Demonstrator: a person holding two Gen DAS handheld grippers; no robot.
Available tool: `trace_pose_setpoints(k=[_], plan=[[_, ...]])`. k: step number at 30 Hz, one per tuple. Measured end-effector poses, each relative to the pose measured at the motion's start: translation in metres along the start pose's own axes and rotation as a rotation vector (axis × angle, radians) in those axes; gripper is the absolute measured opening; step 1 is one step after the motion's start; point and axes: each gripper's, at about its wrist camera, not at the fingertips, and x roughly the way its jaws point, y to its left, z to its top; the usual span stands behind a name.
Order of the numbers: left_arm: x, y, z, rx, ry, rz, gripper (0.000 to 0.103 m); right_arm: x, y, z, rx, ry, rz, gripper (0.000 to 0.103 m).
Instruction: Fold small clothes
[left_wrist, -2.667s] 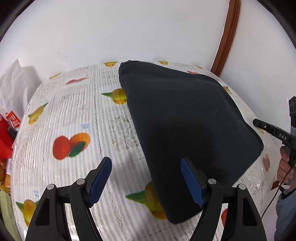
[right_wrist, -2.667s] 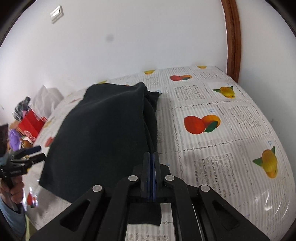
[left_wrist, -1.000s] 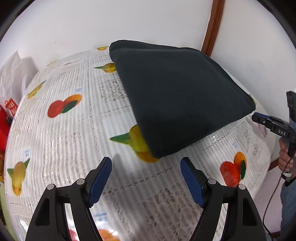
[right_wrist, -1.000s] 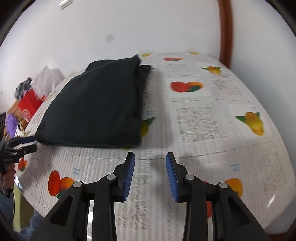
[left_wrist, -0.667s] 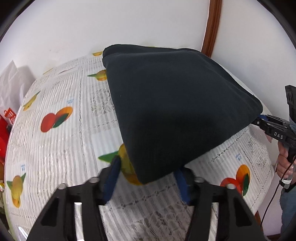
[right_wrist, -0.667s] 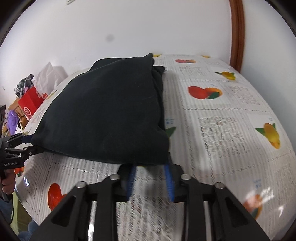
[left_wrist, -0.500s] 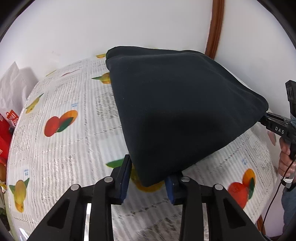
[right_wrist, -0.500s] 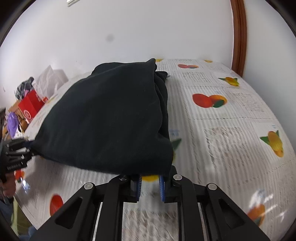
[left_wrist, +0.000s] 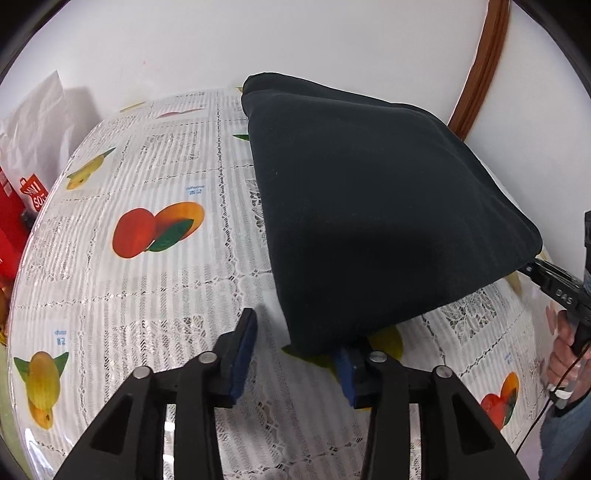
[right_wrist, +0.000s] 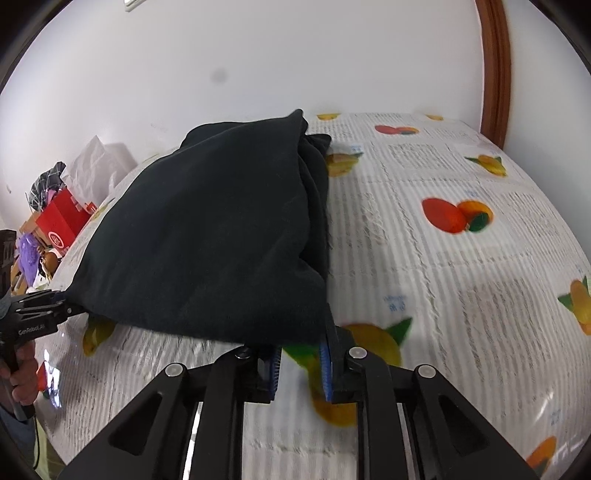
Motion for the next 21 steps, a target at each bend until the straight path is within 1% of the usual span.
trace_pose_setpoints(k=[4,7,9,12,14,16,18,20,21], plan=[[-0.007,0.002,-0.008,-0.009,0.006,-0.018,0.046,-0.022,-0.009,-0.008,-0.025,-0.004,-0.032,0.018],[-0.012,0.002,-0.015,-0.011,0.01,-0.044,0.049,-0.046,-0.011,-0.007,-0.038,-0.05,-0.005,0.02],[-0.019,-0.001,-0.02,0.01,-0.003,-0.055,0.051,-0.058,-0.008,-0.004,-0.038,-0.089,0.025,0.023],[-0.033,-0.013,-0.027,0.075,-0.045,-0.04,0.055,-0.068,0.005,0.004,-0.06,-0.147,0.087,0.025],[-0.041,-0.018,-0.026,0.1,-0.067,-0.012,0.056,-0.066,0.014,0.008,-0.06,-0.175,0.094,0.025],[-0.046,-0.02,-0.023,0.108,-0.081,0.008,0.057,-0.051,0.02,0.013,-0.051,-0.159,0.053,0.025],[-0.047,-0.018,-0.015,0.098,-0.086,0.015,0.057,-0.032,0.021,0.014,-0.037,-0.112,-0.021,0.025],[-0.046,-0.014,-0.009,0.079,-0.088,0.012,0.057,-0.02,0.019,0.01,-0.03,-0.067,-0.066,0.025],[-0.045,-0.012,-0.006,0.071,-0.086,0.009,0.057,-0.018,0.018,0.006,-0.027,-0.058,-0.079,0.025]])
